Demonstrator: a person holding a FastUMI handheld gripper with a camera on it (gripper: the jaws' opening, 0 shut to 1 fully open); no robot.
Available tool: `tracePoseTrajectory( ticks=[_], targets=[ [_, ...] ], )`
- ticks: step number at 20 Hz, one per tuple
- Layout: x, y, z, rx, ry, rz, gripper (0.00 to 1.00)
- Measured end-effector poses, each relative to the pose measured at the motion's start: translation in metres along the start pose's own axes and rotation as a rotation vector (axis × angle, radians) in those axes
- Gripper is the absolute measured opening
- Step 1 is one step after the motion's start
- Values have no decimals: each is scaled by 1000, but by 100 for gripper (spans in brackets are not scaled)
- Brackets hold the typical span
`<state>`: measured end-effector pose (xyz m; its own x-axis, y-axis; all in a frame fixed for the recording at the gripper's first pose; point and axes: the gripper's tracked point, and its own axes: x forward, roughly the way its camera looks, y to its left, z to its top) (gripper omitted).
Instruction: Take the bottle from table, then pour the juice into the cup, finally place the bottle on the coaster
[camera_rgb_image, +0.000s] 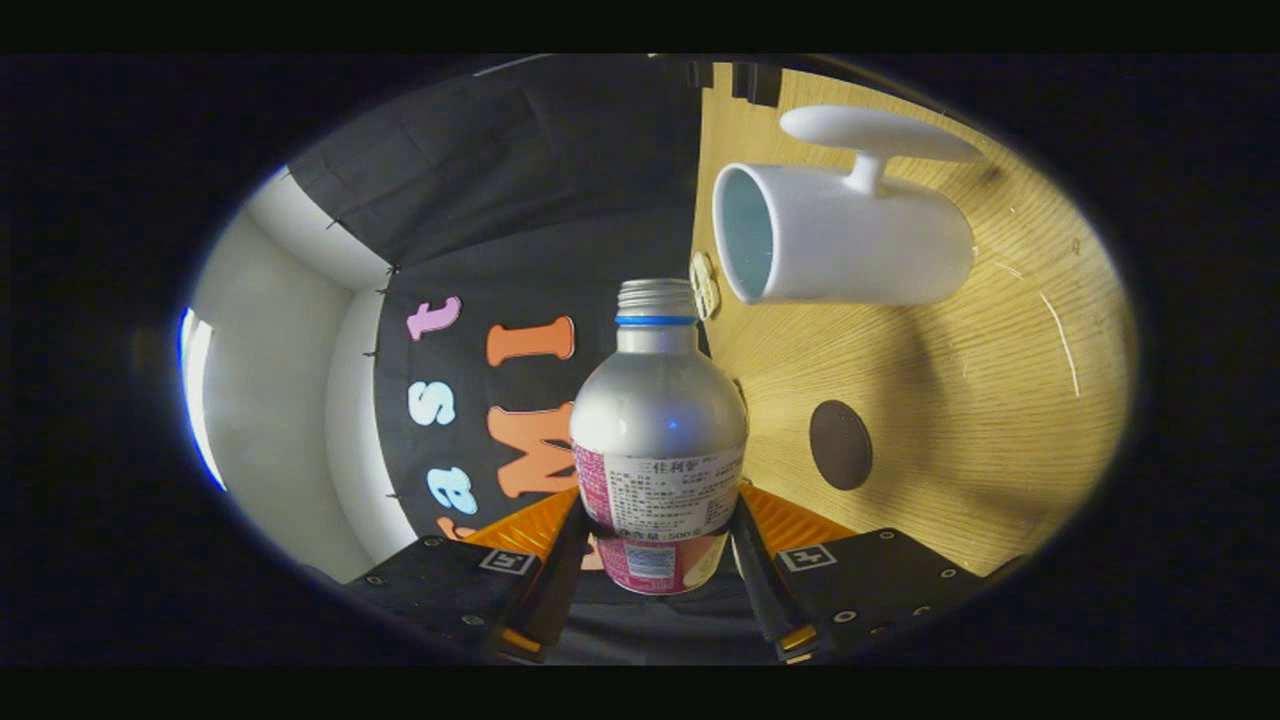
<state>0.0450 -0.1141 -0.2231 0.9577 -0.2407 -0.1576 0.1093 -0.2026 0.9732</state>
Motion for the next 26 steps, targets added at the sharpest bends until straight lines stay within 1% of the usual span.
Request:
tracePoseTrajectory(
  ticks=[6,11,26],
  targets=[
    [-3,3,7,55,-19,0,73],
    [3,8,15,106,-34,-3,73],
    [14,25,25,161,-46,17,73]
  ],
)
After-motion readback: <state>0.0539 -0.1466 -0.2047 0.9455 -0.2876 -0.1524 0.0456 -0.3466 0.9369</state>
